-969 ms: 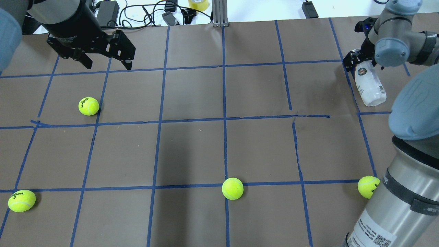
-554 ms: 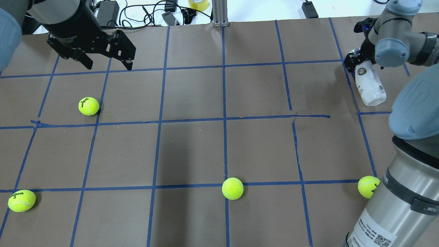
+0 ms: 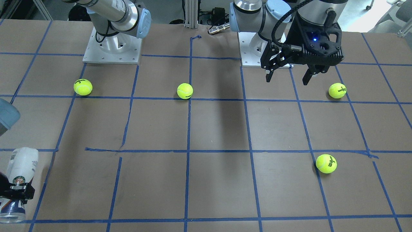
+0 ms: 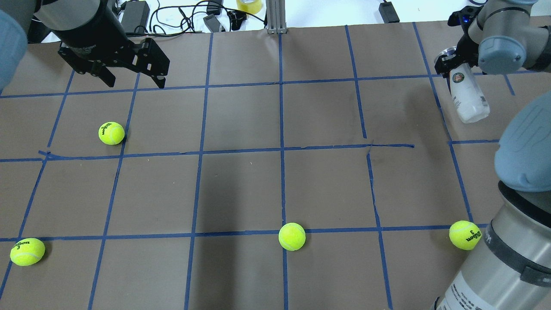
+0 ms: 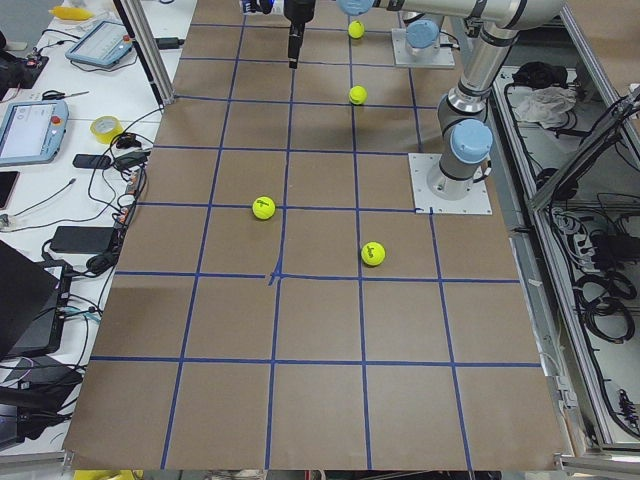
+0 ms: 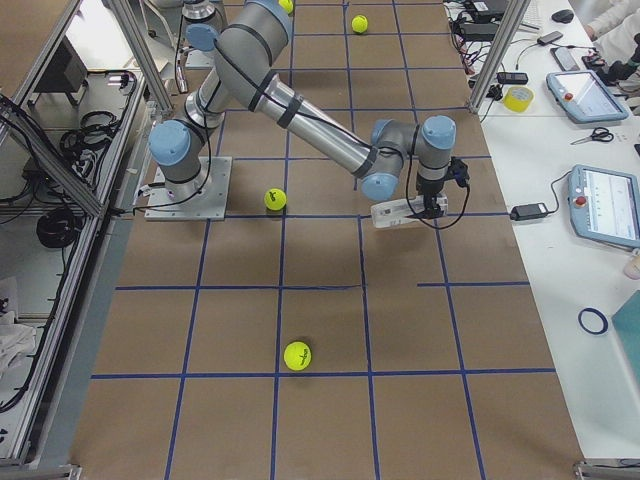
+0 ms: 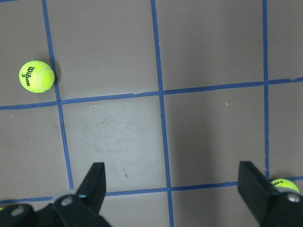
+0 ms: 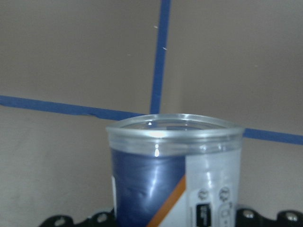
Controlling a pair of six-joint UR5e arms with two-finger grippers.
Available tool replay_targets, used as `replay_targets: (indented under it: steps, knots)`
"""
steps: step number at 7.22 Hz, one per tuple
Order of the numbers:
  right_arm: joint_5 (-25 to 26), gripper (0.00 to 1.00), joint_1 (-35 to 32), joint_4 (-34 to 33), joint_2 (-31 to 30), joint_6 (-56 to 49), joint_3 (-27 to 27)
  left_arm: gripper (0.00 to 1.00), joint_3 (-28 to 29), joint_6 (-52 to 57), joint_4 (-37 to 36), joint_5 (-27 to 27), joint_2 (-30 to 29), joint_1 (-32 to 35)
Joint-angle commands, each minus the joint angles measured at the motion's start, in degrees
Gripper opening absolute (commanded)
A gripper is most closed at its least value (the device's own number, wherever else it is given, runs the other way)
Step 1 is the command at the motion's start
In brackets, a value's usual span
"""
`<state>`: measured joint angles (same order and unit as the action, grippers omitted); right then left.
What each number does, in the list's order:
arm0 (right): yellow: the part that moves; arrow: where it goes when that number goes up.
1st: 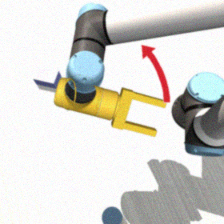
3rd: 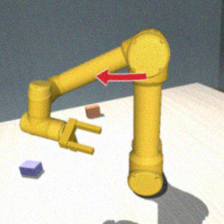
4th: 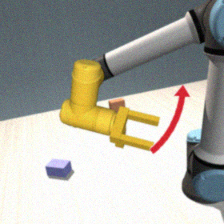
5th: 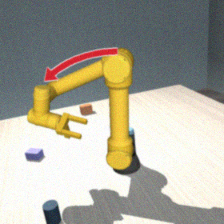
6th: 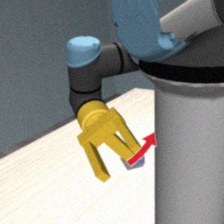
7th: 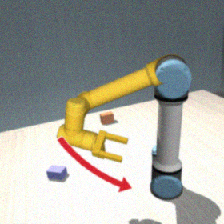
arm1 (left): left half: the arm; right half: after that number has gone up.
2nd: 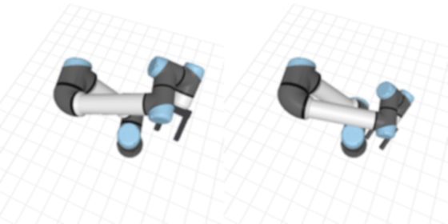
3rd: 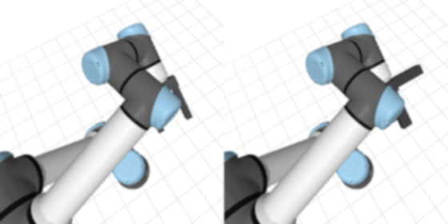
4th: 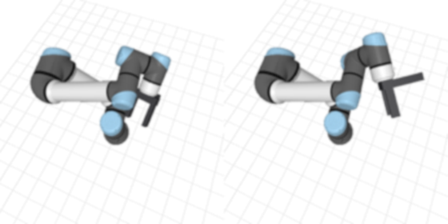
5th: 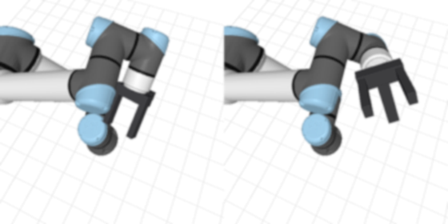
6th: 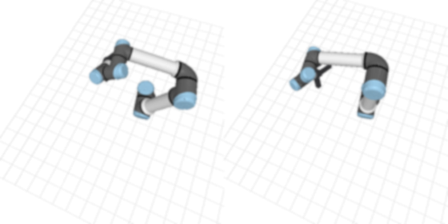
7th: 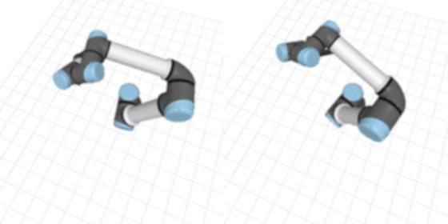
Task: Lift up tennis ball bucket
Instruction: 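Carry the can with the right gripper toward the table's middle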
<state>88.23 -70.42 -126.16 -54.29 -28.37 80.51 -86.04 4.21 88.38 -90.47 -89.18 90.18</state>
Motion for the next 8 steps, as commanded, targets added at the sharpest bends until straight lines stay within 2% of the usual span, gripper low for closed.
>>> replay_targets:
  steps: [1, 3, 5, 6, 7, 8]
  knots:
    - [-4.82, 0.56, -4.26, 0.74, -4.49, -1.16, 2.44, 1.00, 0.00, 0.01, 0.04, 0.38, 0.06, 0.00]
    - [-4.82, 0.54, -13.63, -0.31, -8.70, -6.06, 2.89, 1.00, -0.61, 0.01, -0.05, 0.21, 0.23, -0.09]
    - [-3.34, 0.42, -20.78, -0.40, -9.60, -7.57, 2.98, 1.00, -0.62, 0.10, -0.05, -0.23, 0.23, -0.09]
    - [-4.29, 0.49, -22.89, -0.40, -9.69, -12.36, 3.07, 1.00, -0.53, 0.10, 0.04, -0.32, 0.32, -0.09]
    - [-4.82, 0.50, -26.40, -0.40, -9.52, -19.37, 3.07, 1.00, -0.53, 0.10, 0.30, -0.32, 0.50, -0.09]
    - [-4.91, 0.50, -28.26, -0.40, -9.34, -20.22, 3.16, 1.00, -0.18, 0.10, 1.26, -0.32, 0.50, -0.09]
